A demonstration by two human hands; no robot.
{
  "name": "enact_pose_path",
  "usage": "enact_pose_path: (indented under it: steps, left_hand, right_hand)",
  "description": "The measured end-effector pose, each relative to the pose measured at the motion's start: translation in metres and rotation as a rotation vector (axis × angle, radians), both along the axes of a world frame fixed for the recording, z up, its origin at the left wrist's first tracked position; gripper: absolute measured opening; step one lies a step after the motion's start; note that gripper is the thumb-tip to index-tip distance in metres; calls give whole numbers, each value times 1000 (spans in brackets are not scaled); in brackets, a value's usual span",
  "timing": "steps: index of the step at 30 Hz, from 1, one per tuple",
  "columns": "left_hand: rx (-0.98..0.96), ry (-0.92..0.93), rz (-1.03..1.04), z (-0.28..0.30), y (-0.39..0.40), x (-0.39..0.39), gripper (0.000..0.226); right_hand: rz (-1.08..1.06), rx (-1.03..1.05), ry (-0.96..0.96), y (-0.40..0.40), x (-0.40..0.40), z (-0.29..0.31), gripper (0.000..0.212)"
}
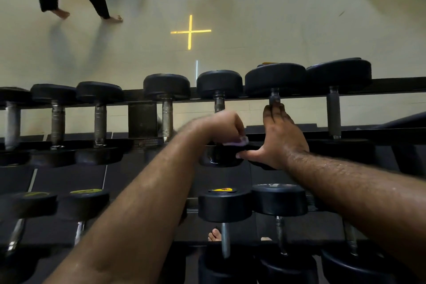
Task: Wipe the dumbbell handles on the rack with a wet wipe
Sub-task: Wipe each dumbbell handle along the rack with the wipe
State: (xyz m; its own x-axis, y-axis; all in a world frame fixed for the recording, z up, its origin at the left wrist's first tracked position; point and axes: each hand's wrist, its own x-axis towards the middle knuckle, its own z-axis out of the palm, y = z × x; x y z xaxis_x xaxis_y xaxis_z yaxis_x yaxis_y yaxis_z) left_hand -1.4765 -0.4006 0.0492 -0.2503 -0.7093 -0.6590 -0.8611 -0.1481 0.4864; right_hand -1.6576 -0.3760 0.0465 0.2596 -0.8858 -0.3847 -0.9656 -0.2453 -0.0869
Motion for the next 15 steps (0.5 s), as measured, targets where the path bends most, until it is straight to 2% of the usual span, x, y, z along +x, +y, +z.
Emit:
enact_pose_path:
  steps: [2,5,8,12,15]
  left_hand:
    - [-28,84,114,9,-5,12,11]
    - [-190,-47,224,-2,2,9,13]
    - [-157,-103,121,-16,23,2,15]
    - [-109,196,257,-3,34,33,18]
    - [-346,266,575,11,45,63,8]
  right_hand:
    - [2,3,1,0,0,0,165]
    - [-2,-25,3,2,1,-1,165]
    - [-7,-26,-7,2,-1,-2,166]
    - [16,-43,7,0,-3,-9,169]
    - [227,-86,117,1,-3,-6,162]
